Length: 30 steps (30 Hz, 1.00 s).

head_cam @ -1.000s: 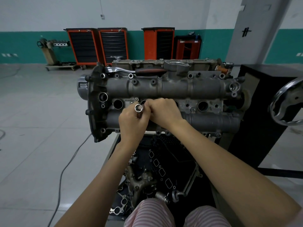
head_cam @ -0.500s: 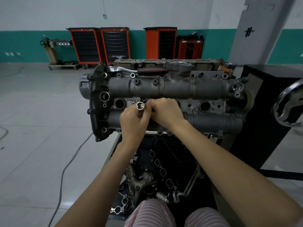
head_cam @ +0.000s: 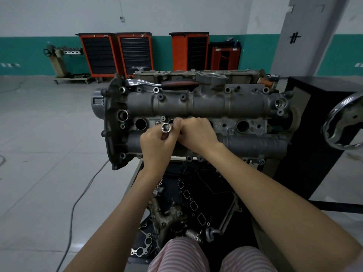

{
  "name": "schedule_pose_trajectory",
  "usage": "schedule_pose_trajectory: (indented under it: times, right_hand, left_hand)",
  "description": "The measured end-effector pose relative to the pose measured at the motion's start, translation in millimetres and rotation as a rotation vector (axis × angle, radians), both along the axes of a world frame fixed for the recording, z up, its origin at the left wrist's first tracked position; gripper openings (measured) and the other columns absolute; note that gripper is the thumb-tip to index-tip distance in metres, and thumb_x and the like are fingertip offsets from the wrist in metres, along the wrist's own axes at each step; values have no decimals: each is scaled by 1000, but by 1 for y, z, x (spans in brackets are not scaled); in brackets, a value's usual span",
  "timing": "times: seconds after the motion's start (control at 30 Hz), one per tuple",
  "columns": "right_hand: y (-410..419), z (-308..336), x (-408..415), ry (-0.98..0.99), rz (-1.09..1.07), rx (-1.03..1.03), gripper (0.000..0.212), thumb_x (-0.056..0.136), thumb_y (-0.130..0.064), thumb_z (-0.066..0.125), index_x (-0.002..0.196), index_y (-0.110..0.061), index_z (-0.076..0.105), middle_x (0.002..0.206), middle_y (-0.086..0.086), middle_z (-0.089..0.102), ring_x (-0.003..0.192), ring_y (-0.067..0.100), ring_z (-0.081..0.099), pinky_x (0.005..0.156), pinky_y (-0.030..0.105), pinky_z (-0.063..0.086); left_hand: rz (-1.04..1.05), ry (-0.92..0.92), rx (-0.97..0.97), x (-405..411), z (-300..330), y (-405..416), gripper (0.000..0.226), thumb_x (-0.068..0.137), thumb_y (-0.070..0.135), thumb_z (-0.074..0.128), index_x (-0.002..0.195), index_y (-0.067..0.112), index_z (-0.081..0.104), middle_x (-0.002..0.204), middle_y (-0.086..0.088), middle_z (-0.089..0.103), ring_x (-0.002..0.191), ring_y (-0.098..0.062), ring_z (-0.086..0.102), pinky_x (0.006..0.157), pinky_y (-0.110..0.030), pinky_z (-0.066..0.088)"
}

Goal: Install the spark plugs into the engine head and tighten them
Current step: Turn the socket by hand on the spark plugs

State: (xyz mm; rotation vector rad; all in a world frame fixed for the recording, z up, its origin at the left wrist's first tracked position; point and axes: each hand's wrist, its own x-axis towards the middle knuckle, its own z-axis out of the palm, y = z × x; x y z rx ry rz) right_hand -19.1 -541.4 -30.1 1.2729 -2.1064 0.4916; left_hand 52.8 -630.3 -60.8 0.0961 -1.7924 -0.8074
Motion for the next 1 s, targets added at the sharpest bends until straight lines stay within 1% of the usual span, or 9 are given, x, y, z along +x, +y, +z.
schedule_pose_trajectory:
  times: [0.13,0.3,0.43,0.53,0.63,0.7,0.8,0.9,1.0]
  right_hand:
    - [-1,-2,-1,27,-11,35,20,86,-26,53,89,-10,64,77,16,68,72,38,62,55,31,27]
    - [-4,-5,-5,60,-22,31,23,87,-30,48,92,-7,48,74,11,65,66,35,61,50,30,23]
    - [-5,-3,-7,93,-19,45,21,88,-26,49,94,-6,51,72,12,65,63,36,60,49,30,22]
    - [-4,-2,-1,106,15,-56,14,75,-13,65,72,-4,55,50,11,59,41,33,54,43,24,25]
    - [-2,0,3,139,2,-126,14,62,-16,63,58,-6,55,39,9,53,29,31,49,43,20,26]
    - [-3,-1,0,136,-14,-124,16,67,-19,63,61,-6,57,43,11,55,34,32,52,45,21,25]
    - [-3,-4,-3,79,-42,-33,18,84,-25,58,79,-8,56,61,12,64,54,34,61,48,26,23]
    - [-5,-5,-6,76,-44,30,24,86,-30,50,93,-8,49,71,9,65,62,33,61,49,29,24]
    - [-6,-3,-7,90,-33,61,23,87,-29,50,93,-8,50,72,10,65,63,34,61,49,30,26]
  left_hand:
    - [11,7,-12,-1,-1,-1,46,85,33,53,47,20,31,42,10,26,45,-9,33,46,-14,23]
    - [10,34,0,-1,-2,-1,38,84,32,47,57,5,41,51,1,38,52,-20,38,49,-20,27]
    - [-21,30,6,1,-3,0,38,83,32,48,64,-1,44,55,-8,43,52,-21,40,51,-26,31]
    - [1,21,9,0,-2,1,44,83,36,48,59,0,44,51,3,38,51,-18,37,49,-22,27]
    - [-10,16,27,-1,-1,1,54,84,38,53,47,2,41,41,7,31,43,-13,30,44,-29,26]
    - [-17,18,41,-1,-1,0,55,84,37,54,45,0,40,40,2,31,41,-13,28,43,-35,26]
    - [-21,25,32,0,-2,0,45,83,33,50,49,4,42,44,8,35,44,-12,34,45,-31,30]
    - [-21,27,5,1,-3,0,37,81,28,48,59,-2,48,52,-4,45,53,-18,41,50,-27,32]
    - [-27,29,-5,2,-4,-1,38,81,28,48,62,-5,48,53,0,41,53,-18,39,50,-26,31]
